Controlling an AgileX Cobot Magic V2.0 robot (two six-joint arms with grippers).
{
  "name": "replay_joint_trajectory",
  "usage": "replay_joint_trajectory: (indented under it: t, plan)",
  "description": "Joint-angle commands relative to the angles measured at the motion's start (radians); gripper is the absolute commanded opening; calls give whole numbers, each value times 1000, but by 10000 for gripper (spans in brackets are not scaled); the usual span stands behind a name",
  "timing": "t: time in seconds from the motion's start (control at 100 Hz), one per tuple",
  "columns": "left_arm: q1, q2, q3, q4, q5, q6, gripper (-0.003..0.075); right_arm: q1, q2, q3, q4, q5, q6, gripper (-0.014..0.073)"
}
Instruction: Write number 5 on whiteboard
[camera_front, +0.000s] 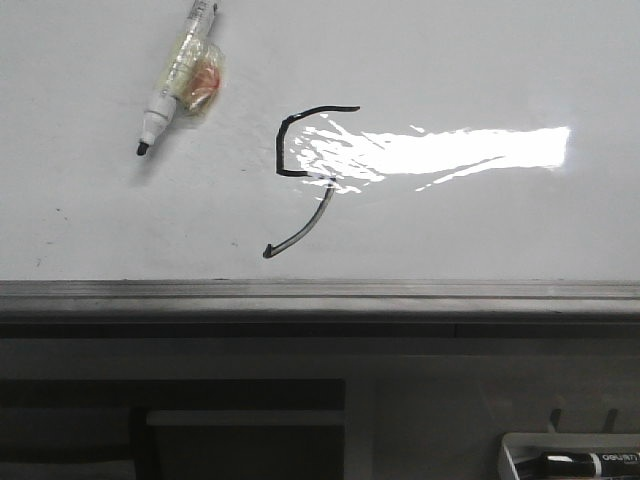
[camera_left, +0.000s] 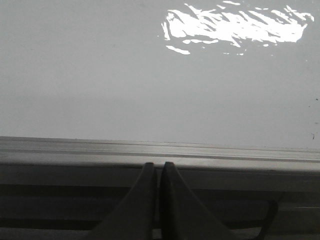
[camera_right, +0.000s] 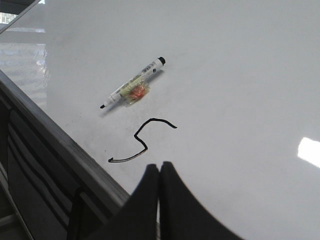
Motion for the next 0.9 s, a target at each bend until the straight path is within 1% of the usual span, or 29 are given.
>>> replay_joint_trajectory:
  t: [0.0, 0.52, 0.69, 0.72, 0.76, 0.85, 0.89]
  plan:
    - [2, -27, 17, -12, -52, -10, -20, -5, 8, -26, -5, -86, 0, -61]
    - [2, -27, 17, -12, -52, -10, -20, -5, 8, -24, -5, -86, 0, -61]
    - [2, -27, 17, -12, -52, -10, -20, -23, 8, 29, 7, -95, 0, -61]
    - [2, -27, 17, -12, -52, -10, -20, -40, 8, 47, 2, -95, 24, -61]
    - [2, -27, 17, -12, -52, -10, -20, -64, 8, 66, -42, -95, 79, -61]
    - [2, -27, 17, -12, -52, -10, -20, -152, 8, 122, -223, -93, 318, -61]
    - [2, -27, 17, -12, -52, -10, -20, -201, 8, 148, -271, -93, 416, -61]
